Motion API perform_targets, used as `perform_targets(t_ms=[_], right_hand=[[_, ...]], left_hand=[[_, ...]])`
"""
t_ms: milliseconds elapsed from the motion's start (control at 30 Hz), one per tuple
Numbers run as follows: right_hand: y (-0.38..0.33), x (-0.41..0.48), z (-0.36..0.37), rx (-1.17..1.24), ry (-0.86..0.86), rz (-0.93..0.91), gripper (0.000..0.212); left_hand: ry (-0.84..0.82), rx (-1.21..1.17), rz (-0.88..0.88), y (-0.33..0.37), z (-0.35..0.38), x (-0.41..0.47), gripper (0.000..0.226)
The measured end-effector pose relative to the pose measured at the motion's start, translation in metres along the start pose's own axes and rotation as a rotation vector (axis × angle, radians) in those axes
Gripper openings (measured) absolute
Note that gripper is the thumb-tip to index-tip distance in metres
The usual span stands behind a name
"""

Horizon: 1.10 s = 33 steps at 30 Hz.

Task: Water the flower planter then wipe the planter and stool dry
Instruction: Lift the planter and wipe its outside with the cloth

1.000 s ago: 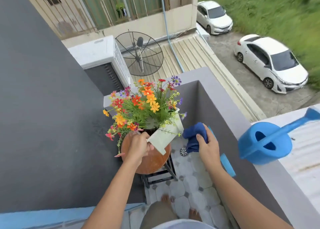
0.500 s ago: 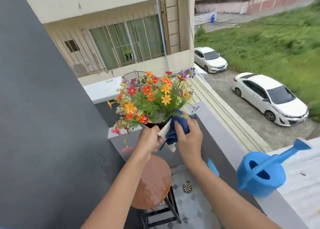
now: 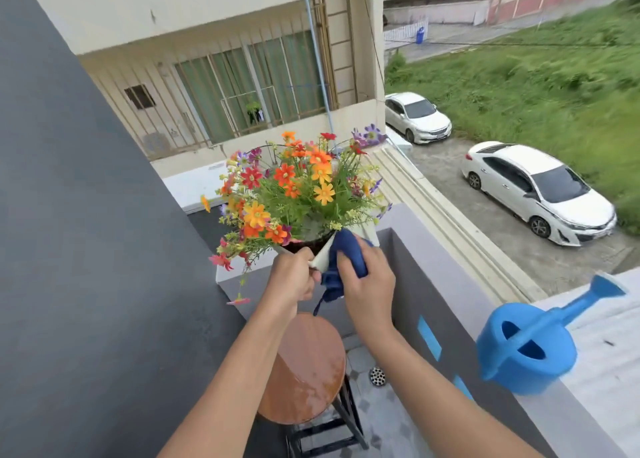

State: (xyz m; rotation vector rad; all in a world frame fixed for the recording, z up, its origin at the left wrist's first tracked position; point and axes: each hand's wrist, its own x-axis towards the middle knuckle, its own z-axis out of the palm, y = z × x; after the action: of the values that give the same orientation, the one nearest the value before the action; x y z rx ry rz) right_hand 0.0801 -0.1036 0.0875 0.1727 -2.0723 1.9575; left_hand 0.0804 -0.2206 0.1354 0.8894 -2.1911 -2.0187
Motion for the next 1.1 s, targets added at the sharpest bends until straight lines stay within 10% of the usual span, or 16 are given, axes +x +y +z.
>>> perform_targets(t_ms=[367, 600, 1100], right_hand=[[0.054, 0.040, -0.013, -0.050, 0.054, 0.213, 0.030], [0.031, -0.006, -0.002, -0.037, -0.058, -0.080, 0.036], [0.025, 0.094, -0.041, -0.093, 0.263, 0.155, 0.019]], left_hand=[[-0.005, -0.164, 0.021, -0.003, 0.007, 0.001, 0.024], [0.029, -0.218, 0.007, -0.006, 0.017, 0.005, 0.027], [-0.080, -0.094, -0.013, -0.009, 0.013, -0.015, 0.039]])
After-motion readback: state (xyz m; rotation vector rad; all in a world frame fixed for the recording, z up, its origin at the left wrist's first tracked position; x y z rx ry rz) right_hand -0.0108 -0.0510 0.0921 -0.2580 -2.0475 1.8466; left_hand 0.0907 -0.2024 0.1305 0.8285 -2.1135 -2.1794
